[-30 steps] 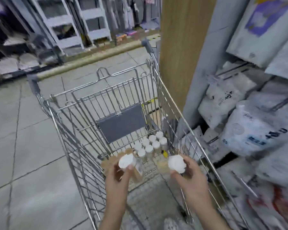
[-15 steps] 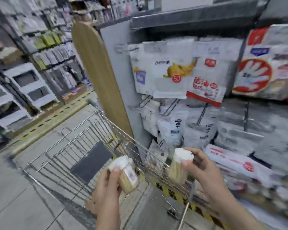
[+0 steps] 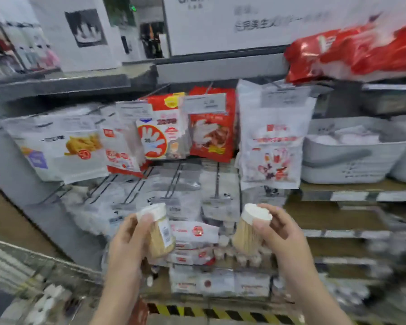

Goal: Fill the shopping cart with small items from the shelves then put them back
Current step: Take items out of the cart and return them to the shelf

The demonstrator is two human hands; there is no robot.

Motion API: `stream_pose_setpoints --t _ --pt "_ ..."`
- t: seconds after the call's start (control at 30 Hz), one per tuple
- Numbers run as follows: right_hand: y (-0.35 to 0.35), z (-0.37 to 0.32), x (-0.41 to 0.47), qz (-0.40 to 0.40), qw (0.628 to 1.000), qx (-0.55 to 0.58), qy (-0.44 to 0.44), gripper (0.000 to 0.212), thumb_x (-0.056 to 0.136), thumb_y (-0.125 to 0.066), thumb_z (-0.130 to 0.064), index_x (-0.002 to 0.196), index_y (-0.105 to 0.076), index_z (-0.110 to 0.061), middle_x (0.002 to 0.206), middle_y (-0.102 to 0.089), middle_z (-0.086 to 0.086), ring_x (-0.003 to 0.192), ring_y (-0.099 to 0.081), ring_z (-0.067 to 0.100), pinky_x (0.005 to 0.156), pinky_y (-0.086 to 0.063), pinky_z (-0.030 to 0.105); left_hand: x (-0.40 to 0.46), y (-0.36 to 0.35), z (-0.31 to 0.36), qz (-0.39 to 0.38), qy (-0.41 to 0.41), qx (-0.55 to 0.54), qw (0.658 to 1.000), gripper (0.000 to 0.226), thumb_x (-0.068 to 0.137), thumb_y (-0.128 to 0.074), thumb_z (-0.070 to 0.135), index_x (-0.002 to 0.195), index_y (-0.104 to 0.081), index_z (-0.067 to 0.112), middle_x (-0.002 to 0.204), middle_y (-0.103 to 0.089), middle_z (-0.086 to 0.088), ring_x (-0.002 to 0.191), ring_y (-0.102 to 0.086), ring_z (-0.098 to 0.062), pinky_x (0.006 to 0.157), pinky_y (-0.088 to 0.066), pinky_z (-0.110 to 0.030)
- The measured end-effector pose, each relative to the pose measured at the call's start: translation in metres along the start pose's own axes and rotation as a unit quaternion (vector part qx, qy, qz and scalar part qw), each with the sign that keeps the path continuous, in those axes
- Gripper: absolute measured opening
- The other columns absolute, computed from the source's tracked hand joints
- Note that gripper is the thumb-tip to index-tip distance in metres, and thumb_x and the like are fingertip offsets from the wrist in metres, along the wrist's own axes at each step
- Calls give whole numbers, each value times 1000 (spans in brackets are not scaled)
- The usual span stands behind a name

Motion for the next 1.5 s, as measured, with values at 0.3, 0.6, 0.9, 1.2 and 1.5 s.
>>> stream_pose_setpoints --t 0.3,0.6,0.9,1.2,1.5 --pt "250 -34 -32 213 977 -13 14 17 82 -67 -17 99 -67 -21 92 -73 -10 80 -67 6 63 -50 22 -94 -247 -41 -259 44 -6 965 27 84 -59 37 98 -65 15 83 -69 1 76 -65 -15 66 -51 -31" --pt "384 -53 -71 353 935 15 41 29 64 -83 -25 91 -71 -27 96 -73 -2 85 -68 12 71 -50 30 -157 -403 -59 -400 43 33 915 16 92 -54 26 92 -67 18 70 -68 3 63 -62 -15 64 -57 -45" --pt "513 -70 -49 431 900 23 53 40 62 -74 -35 101 -68 -25 100 -73 -5 89 -68 14 74 -50 31 -215 -560 -78 -514 72 35 854 31 63 -63 50 86 -72 31 85 -72 1 87 -66 -29 76 -53 -57" --pt "648 -113 7 464 882 -11 78 40 64 -81 -32 101 -68 -24 100 -73 -3 85 -68 12 71 -48 28 -259 -723 -83 -593 47 23 804 31 67 -65 53 89 -72 32 93 -73 2 87 -69 -19 81 -53 -46" --pt "744 -130 58 446 890 -6 89 47 64 -83 -34 107 -68 -25 103 -71 -5 96 -66 17 79 -51 35 -279 -841 -85 -592 -20 16 806 34 66 -57 53 88 -72 32 90 -73 3 84 -67 -12 69 -51 -24"
Point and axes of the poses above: each hand's wrist, its own x-axis towards the middle knuckle, its own y-axis out of the back of the hand, z = x × y, the point moved 1 cm from there along x, towards the middle knuckle
